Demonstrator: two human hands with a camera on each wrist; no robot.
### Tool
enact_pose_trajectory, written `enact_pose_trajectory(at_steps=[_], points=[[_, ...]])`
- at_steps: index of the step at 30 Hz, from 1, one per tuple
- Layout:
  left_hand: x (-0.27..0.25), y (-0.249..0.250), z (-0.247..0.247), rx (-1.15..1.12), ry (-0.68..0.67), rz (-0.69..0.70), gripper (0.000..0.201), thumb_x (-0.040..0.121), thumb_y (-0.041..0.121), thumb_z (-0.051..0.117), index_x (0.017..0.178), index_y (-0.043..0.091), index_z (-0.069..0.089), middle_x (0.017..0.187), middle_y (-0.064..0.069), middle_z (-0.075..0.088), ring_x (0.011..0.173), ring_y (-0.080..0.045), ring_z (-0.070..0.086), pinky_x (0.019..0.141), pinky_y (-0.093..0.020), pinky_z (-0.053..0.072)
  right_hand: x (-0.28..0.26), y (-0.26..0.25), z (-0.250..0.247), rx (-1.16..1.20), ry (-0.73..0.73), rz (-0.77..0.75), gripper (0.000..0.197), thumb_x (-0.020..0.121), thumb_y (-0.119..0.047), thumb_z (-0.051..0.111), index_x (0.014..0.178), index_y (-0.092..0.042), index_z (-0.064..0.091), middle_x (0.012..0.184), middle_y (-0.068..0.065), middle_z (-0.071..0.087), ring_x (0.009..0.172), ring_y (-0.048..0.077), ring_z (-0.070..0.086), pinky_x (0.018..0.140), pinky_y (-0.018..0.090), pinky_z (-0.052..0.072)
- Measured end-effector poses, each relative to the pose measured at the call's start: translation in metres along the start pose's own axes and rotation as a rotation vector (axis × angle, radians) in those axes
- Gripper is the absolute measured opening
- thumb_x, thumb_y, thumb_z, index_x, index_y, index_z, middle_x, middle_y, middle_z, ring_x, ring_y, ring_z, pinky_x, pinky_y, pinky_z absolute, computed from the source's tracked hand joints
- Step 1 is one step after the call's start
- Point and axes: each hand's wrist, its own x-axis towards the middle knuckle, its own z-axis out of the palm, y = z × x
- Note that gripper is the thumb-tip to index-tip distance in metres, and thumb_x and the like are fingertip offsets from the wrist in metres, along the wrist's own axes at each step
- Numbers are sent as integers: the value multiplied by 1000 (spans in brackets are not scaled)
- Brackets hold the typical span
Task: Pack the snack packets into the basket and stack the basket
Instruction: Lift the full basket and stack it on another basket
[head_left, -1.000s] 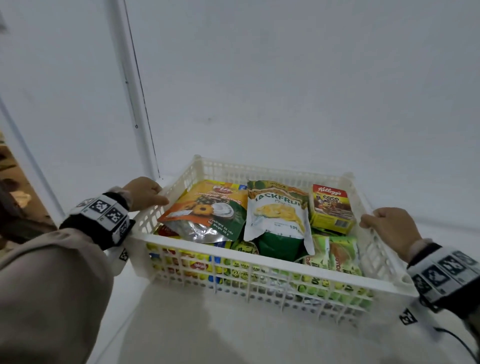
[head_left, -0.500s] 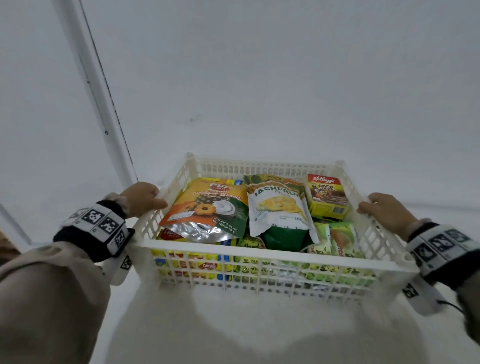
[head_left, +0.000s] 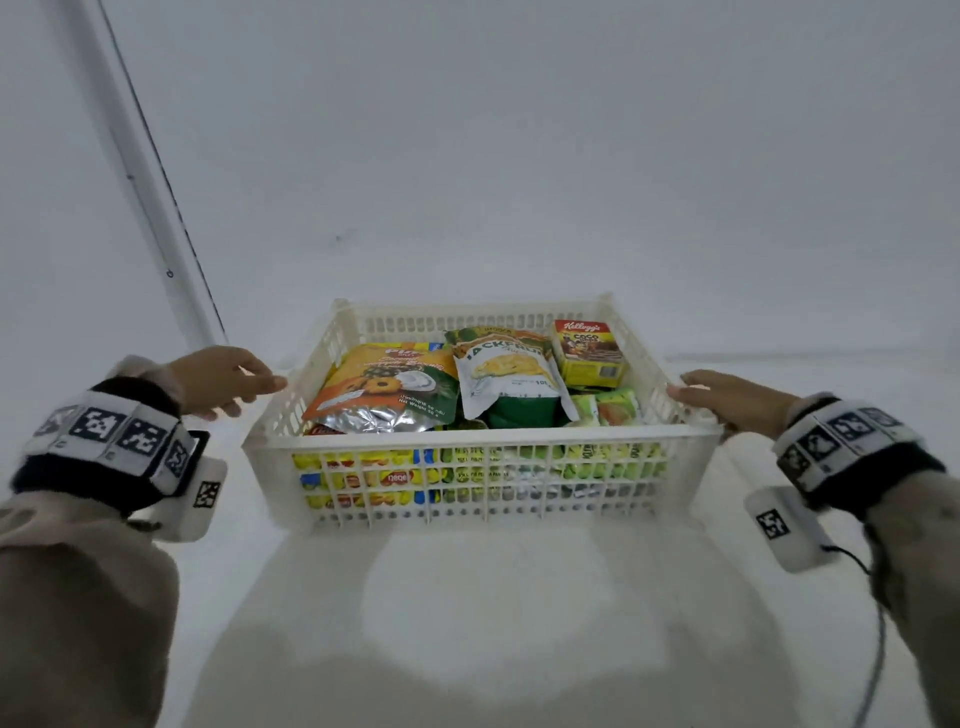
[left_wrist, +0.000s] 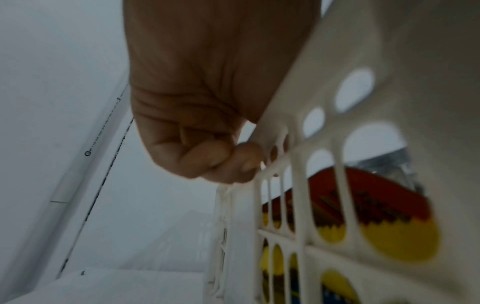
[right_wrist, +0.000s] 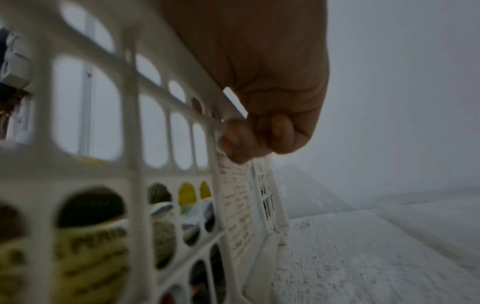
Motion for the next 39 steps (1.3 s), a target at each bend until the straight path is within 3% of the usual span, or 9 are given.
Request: enact_pose_trajectory(at_steps=[2, 6, 9, 12, 16, 23, 28, 35, 39], points=[[-27, 13, -6, 18, 88, 134, 38, 85, 35, 60, 110, 7, 56, 89, -11, 62, 70, -24, 55, 57, -26, 38, -24, 14, -2, 101, -31, 10, 32, 97, -37, 38, 116, -14, 48, 87, 6, 61, 68, 21, 60, 60, 29, 44], [-94, 65, 11, 5, 94, 438, 28, 82, 39, 59, 106, 25, 56, 91, -1, 63, 79, -19, 59, 68, -30, 39, -60, 51, -12, 60, -40, 23, 29, 99, -34, 31, 120, -20, 47, 93, 3, 65, 74, 18, 61, 65, 28, 42], [-142, 116, 55, -19, -79, 662, 26, 83, 41, 58, 107, 29, 56, 90, 6, 60, 79, -9, 58, 66, -24, 43, -76, 84, -24, 15, -5, 61, 29, 99, -18, 39, 125, -10, 48, 95, 6, 59, 78, 20, 54, 66, 27, 38], [-175, 171, 122, 120, -353, 826, 31, 85, 41, 57, 113, 28, 55, 92, 11, 57, 81, -5, 56, 70, -13, 41, -87, 114, -40, -160, 39, 56, 34, 94, -18, 50, 127, -8, 48, 95, 3, 59, 92, 20, 52, 84, 27, 39], [-194, 240, 212, 327, -598, 937, 45, 89, 39, 55, 128, 19, 47, 119, 1, 51, 107, -17, 53, 86, -22, 37, -93, 148, -64, -342, 84, 90, 44, 93, -27, 53, 134, -16, 42, 129, 6, 51, 113, 20, 50, 97, 26, 35], [-152, 344, 314, 492, -466, 757, 56, 94, 41, 45, 143, 20, 28, 151, -3, 25, 137, -19, 28, 112, -32, 22, -74, 215, -122, -594, 38, 63, 57, 95, -30, 48, 146, -20, 22, 153, 1, 21, 139, 18, 27, 112, 31, 22], [-119, 374, 356, 618, -430, 599, 63, 94, 46, 40, 147, 22, 17, 155, -1, 15, 141, -20, 20, 115, -35, 17, -53, 261, -162, -706, -14, 125, 61, 96, -41, 41, 148, -24, 14, 156, -2, 13, 142, 18, 19, 116, 37, 17], [-122, 386, 372, 823, -398, 477, 49, 90, 54, 36, 129, 29, 48, 144, 0, 34, 133, -21, 35, 110, -36, 27, -45, 288, -185, -740, -107, 152, 62, 94, -46, 43, 147, -26, 19, 154, 3, 21, 140, 24, 23, 114, 34, 18], [-125, 395, 365, 874, -404, 346, 50, 94, 52, 32, 113, 18, 62, 119, -6, 56, 114, -23, 53, 103, -33, 38, -64, 277, -189, -757, -233, 80, 51, 95, -43, 43, 142, -24, 34, 147, 0, 34, 136, 19, 31, 111, 31, 21]])
